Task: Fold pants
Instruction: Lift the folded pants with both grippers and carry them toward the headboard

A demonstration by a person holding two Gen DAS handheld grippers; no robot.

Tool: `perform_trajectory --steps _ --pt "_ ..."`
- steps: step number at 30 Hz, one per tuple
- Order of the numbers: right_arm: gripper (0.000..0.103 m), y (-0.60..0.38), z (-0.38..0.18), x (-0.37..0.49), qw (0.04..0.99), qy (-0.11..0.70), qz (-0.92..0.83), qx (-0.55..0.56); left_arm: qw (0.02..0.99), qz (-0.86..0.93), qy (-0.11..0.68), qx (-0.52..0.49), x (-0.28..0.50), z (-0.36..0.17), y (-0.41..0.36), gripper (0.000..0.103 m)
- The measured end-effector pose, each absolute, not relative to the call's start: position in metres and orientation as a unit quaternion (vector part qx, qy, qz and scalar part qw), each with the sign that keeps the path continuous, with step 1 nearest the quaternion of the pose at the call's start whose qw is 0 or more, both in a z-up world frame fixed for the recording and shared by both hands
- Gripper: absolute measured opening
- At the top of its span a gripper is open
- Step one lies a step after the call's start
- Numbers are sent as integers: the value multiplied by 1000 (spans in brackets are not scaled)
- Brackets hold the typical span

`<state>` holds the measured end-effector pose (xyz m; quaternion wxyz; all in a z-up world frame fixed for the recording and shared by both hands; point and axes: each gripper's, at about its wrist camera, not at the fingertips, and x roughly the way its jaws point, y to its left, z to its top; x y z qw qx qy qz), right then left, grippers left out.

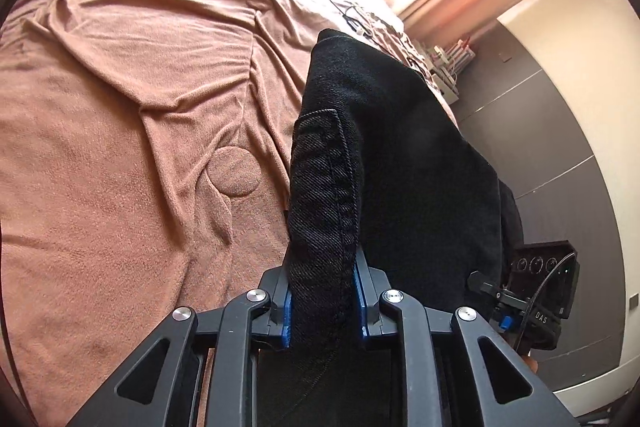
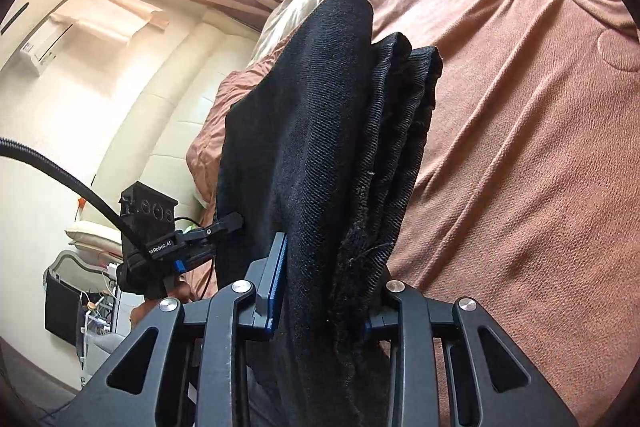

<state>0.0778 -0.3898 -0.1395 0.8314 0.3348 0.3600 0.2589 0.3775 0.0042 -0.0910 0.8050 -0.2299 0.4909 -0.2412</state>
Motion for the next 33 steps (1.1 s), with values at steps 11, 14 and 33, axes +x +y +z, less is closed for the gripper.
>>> perform_trajectory --steps 11,14,33 --pt "26 -356 -113 38 858 303 280 306 835 -233 446 -225 343 -33 30 24" --pt "26 -342 -103 32 862 293 289 294 843 -230 432 -224 332 -15 41 24" --pt "26 -285 -55 18 882 260 321 226 877 -213 357 -241 259 49 115 23"
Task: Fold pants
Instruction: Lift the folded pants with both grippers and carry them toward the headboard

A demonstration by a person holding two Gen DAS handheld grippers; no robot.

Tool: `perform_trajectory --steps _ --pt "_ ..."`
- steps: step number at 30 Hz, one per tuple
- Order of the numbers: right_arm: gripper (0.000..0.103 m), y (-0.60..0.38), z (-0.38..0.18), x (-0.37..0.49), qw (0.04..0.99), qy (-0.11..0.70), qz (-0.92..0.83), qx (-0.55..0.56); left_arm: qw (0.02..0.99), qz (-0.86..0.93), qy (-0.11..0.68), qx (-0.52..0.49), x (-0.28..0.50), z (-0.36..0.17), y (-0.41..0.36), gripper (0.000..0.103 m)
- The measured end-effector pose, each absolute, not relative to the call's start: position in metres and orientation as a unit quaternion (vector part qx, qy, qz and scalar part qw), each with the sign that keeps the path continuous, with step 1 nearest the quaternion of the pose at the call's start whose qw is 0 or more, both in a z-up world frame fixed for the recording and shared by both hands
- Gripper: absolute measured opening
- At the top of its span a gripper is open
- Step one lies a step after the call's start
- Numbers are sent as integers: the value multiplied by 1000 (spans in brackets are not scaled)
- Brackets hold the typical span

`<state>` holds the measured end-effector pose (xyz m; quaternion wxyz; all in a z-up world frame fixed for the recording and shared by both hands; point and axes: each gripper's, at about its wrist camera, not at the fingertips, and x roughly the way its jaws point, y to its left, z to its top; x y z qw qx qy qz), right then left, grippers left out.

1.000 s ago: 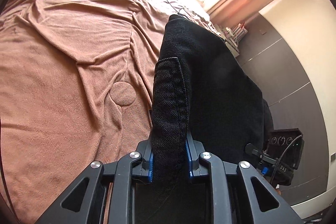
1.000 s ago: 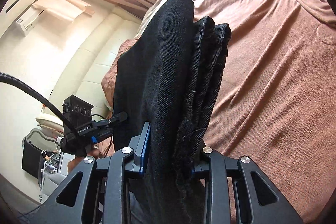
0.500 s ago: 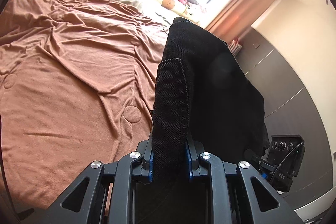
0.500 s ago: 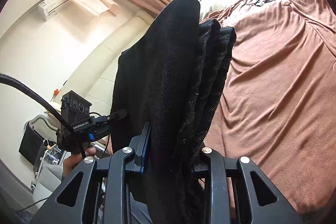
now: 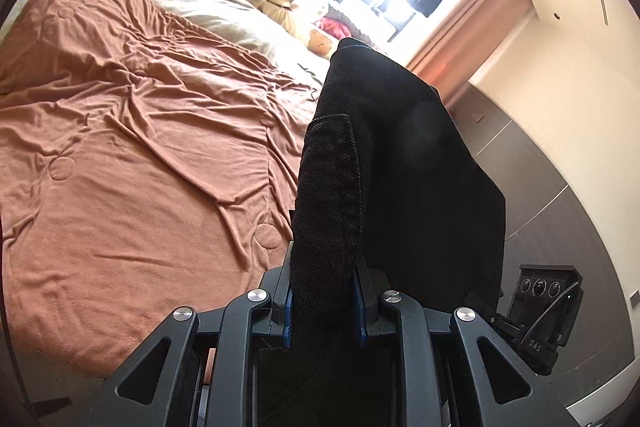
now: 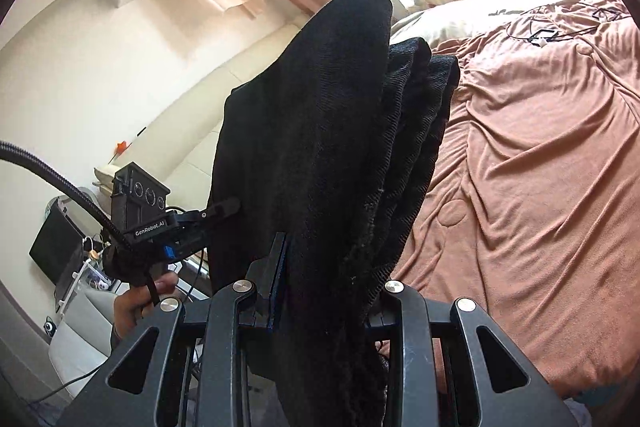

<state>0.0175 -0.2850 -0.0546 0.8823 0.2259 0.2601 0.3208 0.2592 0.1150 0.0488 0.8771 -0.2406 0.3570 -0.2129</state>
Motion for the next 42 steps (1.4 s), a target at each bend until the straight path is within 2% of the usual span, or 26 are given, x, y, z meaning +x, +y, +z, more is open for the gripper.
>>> perform_trajectory --steps 21,42 --pt "26 -191 -29 36 884 248 354 177 905 -157 294 -264 202 98 215 23" --pt "26 -42 -23 122 851 258 431 151 924 -38 276 -261 208 126 361 23"
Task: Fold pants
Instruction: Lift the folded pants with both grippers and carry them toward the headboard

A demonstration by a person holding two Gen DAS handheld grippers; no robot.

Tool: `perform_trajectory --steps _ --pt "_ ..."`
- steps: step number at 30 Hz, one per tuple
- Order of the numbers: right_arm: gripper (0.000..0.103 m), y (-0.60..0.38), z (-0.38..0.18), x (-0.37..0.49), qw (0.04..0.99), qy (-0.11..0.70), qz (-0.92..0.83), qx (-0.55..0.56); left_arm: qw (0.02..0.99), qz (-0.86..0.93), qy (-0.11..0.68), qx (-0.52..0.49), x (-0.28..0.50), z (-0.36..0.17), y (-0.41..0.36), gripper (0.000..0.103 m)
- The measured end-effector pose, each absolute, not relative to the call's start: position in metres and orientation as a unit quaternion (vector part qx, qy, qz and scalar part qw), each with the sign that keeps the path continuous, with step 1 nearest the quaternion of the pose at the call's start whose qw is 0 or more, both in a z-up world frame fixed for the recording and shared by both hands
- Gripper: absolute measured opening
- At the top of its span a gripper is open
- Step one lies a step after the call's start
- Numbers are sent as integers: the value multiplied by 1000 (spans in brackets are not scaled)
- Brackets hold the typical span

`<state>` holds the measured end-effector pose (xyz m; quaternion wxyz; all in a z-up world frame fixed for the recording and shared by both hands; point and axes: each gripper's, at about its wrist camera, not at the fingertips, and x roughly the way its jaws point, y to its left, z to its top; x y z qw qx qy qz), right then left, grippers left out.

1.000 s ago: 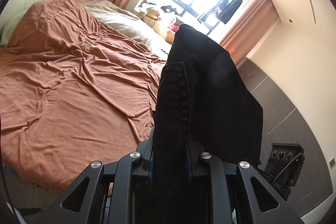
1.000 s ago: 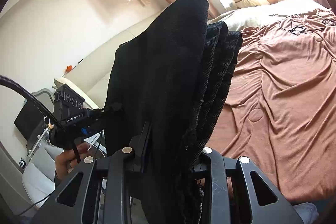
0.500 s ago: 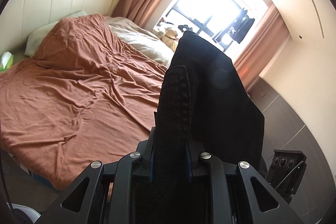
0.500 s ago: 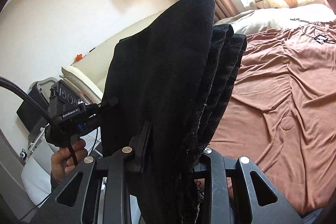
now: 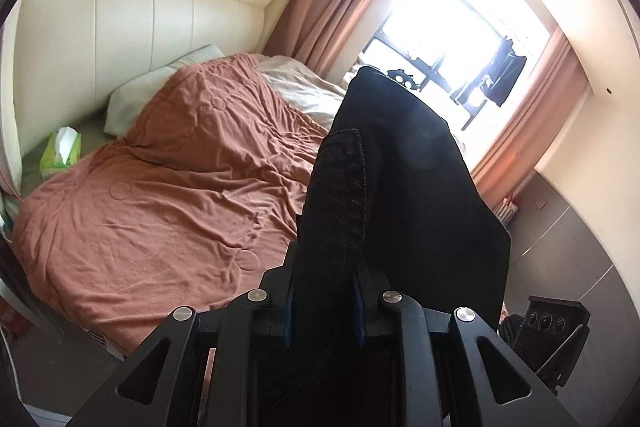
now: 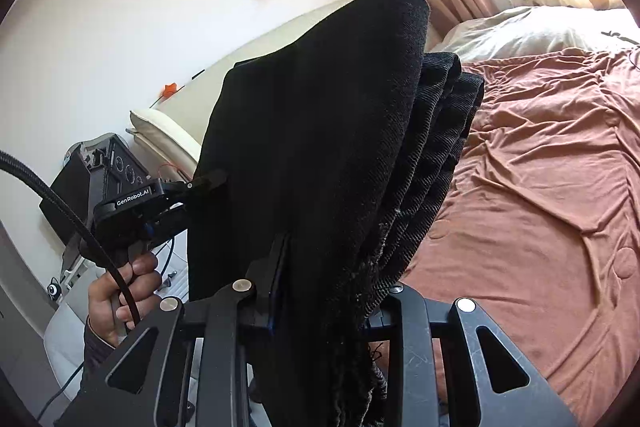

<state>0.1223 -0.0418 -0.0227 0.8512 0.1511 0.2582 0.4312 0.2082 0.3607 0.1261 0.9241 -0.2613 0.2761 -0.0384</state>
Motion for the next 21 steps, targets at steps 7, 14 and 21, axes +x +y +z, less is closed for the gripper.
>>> perform_trajectory --steps 7,14,21 --pt "26 11 -33 159 833 278 451 158 920 -3 282 -273 216 115 418 23" --pt "26 70 -47 197 817 304 463 158 915 34 288 -281 219 96 471 23" --pt "26 135 -71 234 796 334 480 158 906 73 300 -290 224 70 522 23"
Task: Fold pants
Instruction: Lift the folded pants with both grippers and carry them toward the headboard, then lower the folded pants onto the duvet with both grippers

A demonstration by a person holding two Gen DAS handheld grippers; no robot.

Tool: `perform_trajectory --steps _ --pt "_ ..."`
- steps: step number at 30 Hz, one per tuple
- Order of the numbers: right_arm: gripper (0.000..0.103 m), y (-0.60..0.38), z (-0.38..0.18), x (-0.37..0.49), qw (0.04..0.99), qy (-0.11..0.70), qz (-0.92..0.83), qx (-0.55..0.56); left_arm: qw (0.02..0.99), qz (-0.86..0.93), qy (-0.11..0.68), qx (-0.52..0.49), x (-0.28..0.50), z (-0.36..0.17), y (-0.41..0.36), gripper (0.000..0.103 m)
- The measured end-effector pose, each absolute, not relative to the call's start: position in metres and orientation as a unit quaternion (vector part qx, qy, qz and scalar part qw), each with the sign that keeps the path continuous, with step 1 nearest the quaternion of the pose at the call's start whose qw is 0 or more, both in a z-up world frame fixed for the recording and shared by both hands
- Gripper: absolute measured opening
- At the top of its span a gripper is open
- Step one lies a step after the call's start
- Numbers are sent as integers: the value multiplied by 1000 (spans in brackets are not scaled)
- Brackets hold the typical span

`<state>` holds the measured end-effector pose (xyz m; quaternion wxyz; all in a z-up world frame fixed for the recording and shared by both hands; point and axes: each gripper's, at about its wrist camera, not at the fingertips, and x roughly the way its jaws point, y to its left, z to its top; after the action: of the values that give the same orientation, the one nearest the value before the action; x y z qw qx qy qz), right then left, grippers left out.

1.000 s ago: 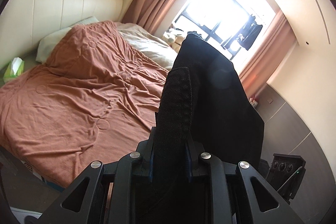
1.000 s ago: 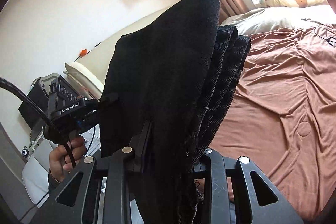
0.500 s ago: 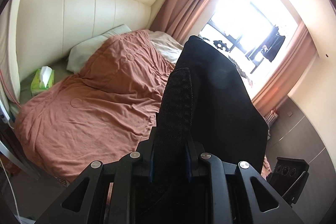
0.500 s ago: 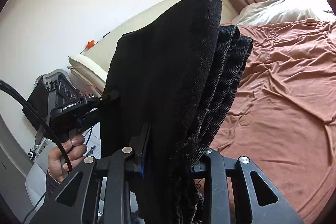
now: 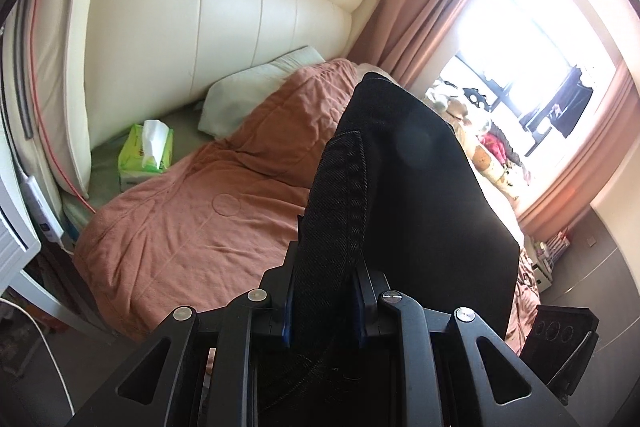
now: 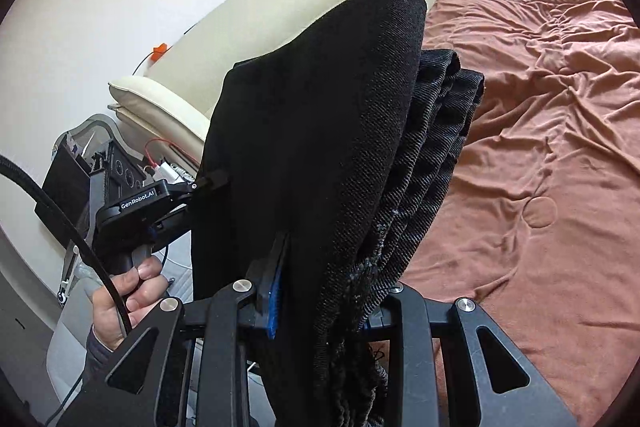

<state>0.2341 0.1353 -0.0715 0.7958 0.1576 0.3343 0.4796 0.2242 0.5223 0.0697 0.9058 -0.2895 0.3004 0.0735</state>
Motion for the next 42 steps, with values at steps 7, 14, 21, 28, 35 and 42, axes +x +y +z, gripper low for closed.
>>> perform_trajectory --steps 7,14,21,28,35,42 --pt "26 198 -103 269 776 362 491 160 891 109 316 -309 232 35 567 23" --pt "26 237 -134 303 763 381 499 150 886 131 331 -297 253 6 587 23" --pt "26 244 -147 318 756 402 488 169 874 138 355 -303 288 -27 605 23" --pt "26 260 -157 341 749 415 483 184 866 152 377 -290 323 -42 620 23" --pt "26 288 -164 362 746 420 478 198 858 172 402 -269 362 -54 637 23" --pt "37 296 -196 385 728 489 433 208 830 218 457 -234 374 -76 649 46"
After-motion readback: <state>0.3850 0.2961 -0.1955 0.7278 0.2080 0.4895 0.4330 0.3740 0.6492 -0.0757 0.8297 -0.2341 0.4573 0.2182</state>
